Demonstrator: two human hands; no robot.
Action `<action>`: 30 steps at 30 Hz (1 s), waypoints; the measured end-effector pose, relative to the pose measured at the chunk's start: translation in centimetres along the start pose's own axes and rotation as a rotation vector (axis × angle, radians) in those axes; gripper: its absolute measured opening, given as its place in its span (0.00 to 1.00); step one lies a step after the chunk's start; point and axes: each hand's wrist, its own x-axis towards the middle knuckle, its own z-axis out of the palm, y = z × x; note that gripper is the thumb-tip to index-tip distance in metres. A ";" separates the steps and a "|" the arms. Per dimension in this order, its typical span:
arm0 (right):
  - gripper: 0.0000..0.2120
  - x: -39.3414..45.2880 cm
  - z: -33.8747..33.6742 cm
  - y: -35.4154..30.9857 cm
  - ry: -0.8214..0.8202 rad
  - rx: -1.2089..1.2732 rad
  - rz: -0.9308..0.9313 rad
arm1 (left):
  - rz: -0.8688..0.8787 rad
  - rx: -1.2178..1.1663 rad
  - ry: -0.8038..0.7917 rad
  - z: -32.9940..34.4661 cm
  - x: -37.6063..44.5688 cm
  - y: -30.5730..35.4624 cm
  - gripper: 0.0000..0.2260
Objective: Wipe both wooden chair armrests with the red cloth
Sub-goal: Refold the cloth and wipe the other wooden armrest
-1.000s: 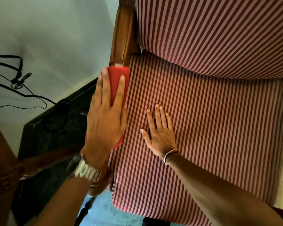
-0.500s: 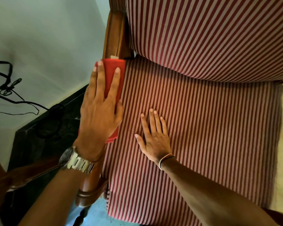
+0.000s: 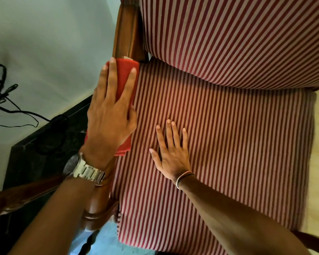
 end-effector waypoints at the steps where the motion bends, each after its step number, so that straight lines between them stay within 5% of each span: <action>1: 0.35 0.1 0.0 0.0 0.005 -0.003 -0.002 | 0.003 0.000 0.006 0.0 0.2 0.0 0.36; 9: 0.35 -0.1 0.0 0.0 0.010 0.004 -0.001 | -0.003 0.054 -0.022 1.3 -10.1 -0.7 0.33; 18: 0.35 0.0 0.0 0.1 -0.015 0.000 0.002 | -0.030 -0.002 0.013 0.3 -0.7 0.3 0.37; 26: 0.35 0.0 0.1 0.3 -0.029 0.013 0.004 | -0.008 0.071 -0.022 1.5 -9.6 -0.6 0.34; 30: 0.35 0.0 0.0 0.2 -0.032 0.015 0.007 | -0.017 0.054 -0.020 1.3 -7.4 -0.6 0.36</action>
